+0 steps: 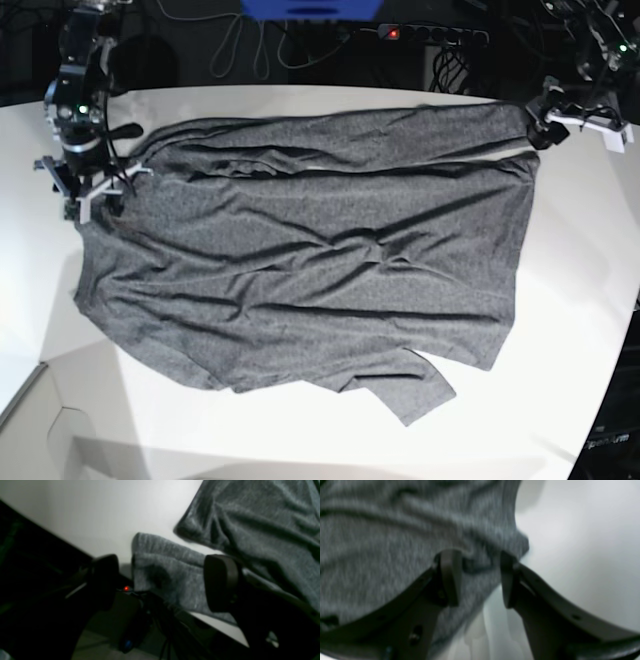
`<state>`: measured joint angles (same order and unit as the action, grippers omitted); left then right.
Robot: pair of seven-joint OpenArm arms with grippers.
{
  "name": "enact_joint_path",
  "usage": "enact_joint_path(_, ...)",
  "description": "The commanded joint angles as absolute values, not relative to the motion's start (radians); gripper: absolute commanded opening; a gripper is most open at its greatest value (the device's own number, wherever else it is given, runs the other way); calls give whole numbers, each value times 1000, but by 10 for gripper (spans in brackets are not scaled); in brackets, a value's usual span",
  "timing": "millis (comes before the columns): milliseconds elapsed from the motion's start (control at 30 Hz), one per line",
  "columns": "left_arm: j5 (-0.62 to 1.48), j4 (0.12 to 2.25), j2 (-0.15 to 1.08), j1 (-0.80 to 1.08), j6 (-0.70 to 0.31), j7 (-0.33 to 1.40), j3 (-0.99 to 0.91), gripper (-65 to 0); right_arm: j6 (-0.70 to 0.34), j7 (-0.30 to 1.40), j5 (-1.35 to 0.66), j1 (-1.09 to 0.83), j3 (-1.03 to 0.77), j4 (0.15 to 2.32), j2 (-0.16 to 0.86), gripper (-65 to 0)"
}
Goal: Layout the t-shirt on the table in an organized manner, then fold the t-shirt properly
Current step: 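Grasp the collar edge corners with both grippers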
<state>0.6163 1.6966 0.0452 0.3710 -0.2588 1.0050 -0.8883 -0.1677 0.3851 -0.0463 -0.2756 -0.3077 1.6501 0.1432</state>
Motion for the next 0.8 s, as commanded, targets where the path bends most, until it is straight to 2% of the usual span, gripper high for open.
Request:
enact_joint_path(0, 630, 1693, 59, 371, -255, 997, -892, -138, -165, 355, -51, -282, -314, 1690, 154, -389)
enact_joint_path(67, 624, 1675, 64, 358, -255, 997, -860, -140, -165, 355, -51, -302, -315, 1715, 154, -389)
enact_joint_path(133, 624, 1670, 67, 357, -255, 995, -823, -172, -165, 355, -48, -329, -315, 1747, 151, -389)
enact_joint_path(267, 624, 1670, 67, 355, -255, 995, -788, -319, -165, 357, -47, -383, -315, 1810, 142, -385)
enact_joint_path(367, 628, 1669, 67, 352, -255, 995, -786, -452, -165, 361, -47, -429, -311, 1850, 140, -383)
enact_joint_path(567, 633, 1702, 67, 352, -255, 997, -792, -641, -165, 364, -48, -515, -266, 1897, 137, -381)
enact_joint_path(667, 634, 1755, 84, 355, -255, 1003, -786, -643, -165, 364, -47, -544, -220, 1891, 140, -342)
enact_joint_path(767, 634, 1810, 81, 360, -255, 1003, -786, -649, -165, 364, -44, -565, -165, 1883, 140, -266)
